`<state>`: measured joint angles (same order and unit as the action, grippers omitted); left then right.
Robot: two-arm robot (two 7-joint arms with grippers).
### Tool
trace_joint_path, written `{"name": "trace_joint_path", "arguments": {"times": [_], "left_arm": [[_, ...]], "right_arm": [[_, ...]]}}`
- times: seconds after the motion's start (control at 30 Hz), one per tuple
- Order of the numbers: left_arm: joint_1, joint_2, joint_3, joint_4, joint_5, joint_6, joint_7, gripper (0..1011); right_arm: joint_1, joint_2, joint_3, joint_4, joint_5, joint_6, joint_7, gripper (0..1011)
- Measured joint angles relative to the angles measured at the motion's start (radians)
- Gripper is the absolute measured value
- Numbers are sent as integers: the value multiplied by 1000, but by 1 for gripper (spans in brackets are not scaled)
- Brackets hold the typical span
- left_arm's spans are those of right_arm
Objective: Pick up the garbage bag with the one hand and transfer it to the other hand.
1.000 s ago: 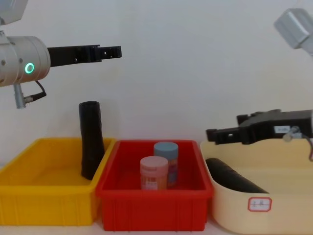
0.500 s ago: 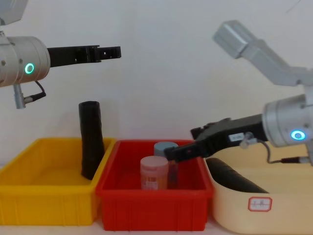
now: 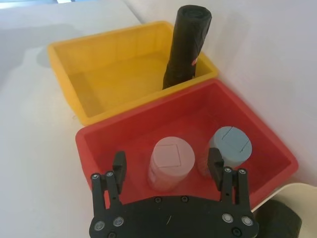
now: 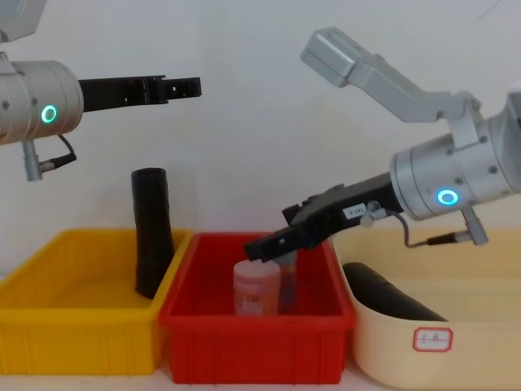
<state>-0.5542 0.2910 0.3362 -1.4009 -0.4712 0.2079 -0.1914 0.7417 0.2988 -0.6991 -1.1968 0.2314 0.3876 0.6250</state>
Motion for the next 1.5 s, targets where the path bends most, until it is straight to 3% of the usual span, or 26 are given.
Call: {"name": "trace_joint_path", "arguments": {"times": [0.37, 0.73, 1.5], "left_arm": [[0, 0, 0, 0, 0, 0, 0, 1000], [0, 0, 0, 0, 0, 0, 0, 1000], [0, 0, 0, 0, 0, 0, 0, 1000]], "right_arm": [[62, -35, -30, 92, -26, 2, 31, 1001], [121, -84, -56, 222, -52, -30, 64, 1001], [187, -171, -66, 448, -74, -116, 112, 1001]]}}
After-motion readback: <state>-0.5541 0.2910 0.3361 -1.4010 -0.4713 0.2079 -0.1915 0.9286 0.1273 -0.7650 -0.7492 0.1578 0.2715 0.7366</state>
